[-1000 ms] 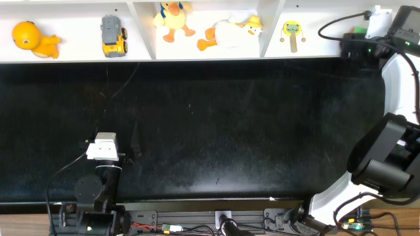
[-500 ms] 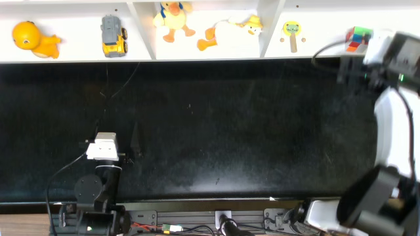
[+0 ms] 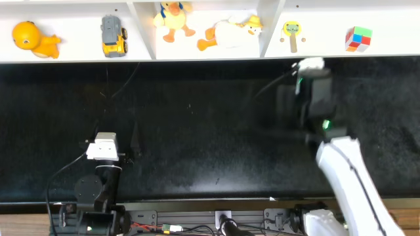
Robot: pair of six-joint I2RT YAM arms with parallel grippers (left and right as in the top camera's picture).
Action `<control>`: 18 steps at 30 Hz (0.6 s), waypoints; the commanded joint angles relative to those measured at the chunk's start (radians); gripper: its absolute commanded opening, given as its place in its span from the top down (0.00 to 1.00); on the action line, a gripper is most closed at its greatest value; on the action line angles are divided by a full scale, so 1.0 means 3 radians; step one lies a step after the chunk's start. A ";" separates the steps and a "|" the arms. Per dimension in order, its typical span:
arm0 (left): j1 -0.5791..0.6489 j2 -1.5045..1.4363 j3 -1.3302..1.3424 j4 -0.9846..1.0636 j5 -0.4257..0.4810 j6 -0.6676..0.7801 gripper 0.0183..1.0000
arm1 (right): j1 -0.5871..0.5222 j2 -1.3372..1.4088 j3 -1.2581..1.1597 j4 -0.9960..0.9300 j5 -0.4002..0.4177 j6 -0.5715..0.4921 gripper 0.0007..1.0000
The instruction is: Store Toys
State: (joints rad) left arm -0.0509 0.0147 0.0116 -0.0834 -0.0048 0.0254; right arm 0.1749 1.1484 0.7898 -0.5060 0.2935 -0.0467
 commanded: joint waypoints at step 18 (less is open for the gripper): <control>0.0004 -0.0039 -0.0011 -0.0005 -0.0017 0.0010 0.00 | -0.0198 -0.2800 -0.2117 0.0980 -0.0287 0.0070 0.00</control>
State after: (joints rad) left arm -0.0509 0.0147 0.0116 -0.0834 -0.0051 0.0250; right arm 0.1196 0.3641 0.1913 -0.2211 0.2249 -0.0185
